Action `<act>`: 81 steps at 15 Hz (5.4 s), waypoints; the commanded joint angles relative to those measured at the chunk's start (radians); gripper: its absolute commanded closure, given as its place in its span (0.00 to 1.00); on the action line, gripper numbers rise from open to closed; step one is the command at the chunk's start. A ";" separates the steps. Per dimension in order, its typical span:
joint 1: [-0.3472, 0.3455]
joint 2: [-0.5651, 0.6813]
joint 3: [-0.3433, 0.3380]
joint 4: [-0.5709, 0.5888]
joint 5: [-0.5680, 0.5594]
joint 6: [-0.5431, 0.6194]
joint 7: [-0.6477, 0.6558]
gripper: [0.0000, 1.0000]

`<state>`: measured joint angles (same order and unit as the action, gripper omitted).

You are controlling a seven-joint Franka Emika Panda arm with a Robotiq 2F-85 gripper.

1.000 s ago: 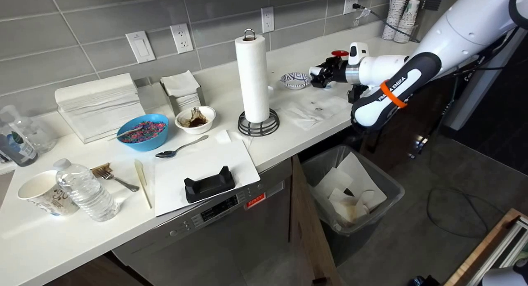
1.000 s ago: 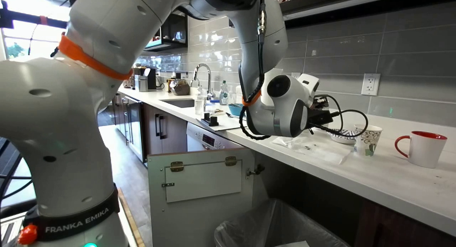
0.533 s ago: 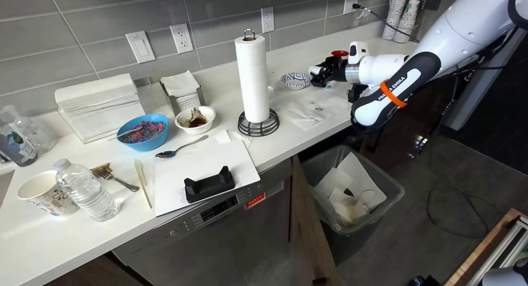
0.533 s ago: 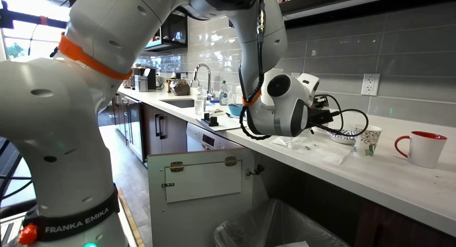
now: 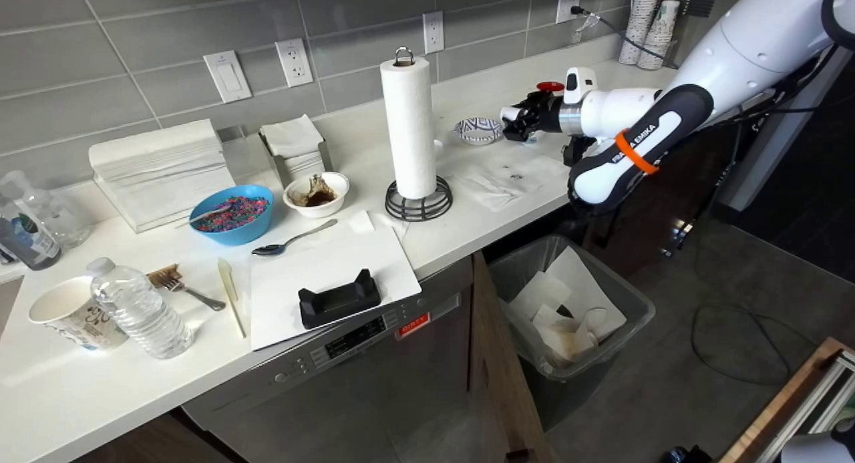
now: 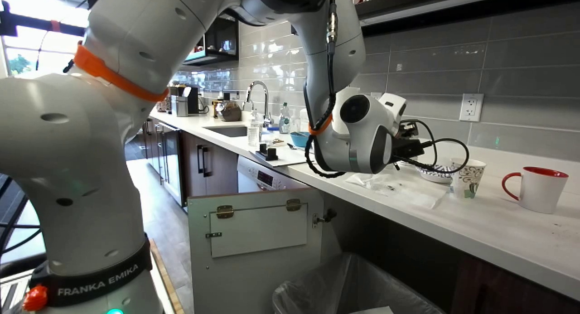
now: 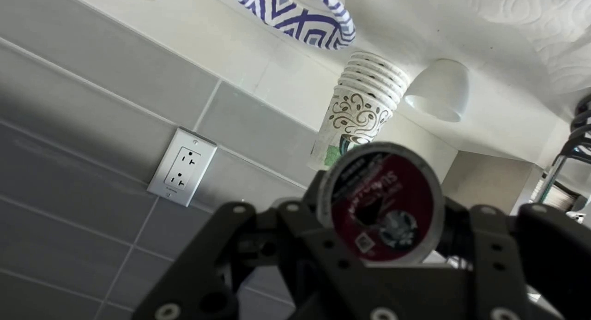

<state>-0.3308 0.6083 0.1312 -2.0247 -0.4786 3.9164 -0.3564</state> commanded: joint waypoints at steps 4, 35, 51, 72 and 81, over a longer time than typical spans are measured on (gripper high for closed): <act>0.124 0.050 -0.121 0.133 0.018 0.045 0.109 0.86; -0.116 0.066 0.148 0.127 -0.171 0.306 0.294 0.86; 0.118 0.055 -0.164 0.094 -0.039 0.304 0.317 0.86; 0.117 0.038 -0.171 0.085 0.000 0.275 0.282 0.86; -0.142 0.083 0.182 0.229 -0.201 0.302 0.322 0.86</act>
<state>-0.3268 0.6665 0.1322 -1.8624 -0.5863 4.2182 -0.0399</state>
